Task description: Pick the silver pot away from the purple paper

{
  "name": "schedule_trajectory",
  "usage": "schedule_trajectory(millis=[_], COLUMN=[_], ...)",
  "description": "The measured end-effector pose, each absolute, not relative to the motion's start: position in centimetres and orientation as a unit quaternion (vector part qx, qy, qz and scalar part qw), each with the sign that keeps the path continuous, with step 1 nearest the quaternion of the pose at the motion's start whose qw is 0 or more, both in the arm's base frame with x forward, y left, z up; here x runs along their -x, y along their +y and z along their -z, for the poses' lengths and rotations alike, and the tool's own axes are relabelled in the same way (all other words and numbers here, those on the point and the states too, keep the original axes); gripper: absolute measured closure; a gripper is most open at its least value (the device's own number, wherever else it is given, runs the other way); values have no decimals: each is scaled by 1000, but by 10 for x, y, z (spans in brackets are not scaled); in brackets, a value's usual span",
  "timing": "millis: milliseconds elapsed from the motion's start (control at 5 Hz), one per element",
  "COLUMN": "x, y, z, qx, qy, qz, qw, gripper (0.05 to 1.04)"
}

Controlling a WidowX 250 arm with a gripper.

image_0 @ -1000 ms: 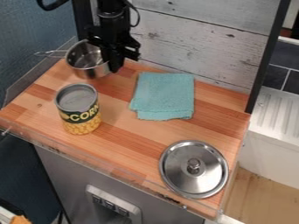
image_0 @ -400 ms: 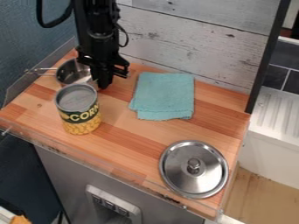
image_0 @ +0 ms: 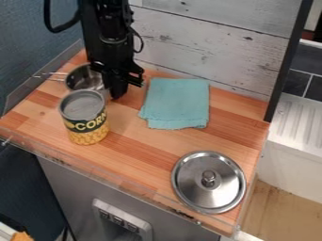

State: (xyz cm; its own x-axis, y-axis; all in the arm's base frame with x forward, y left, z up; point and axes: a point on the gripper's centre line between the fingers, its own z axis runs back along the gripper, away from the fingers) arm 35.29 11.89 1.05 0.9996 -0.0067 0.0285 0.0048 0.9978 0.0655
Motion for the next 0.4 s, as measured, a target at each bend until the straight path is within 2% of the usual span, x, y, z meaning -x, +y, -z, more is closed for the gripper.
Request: schedule_trajectory(millis=[200,400], x=[-355,-356], y=[110,104], z=[-36,-67], qx=[-37,-60], qy=[-39,-61], qz=[23,50], qw=[998,995], gripper=[509,208])
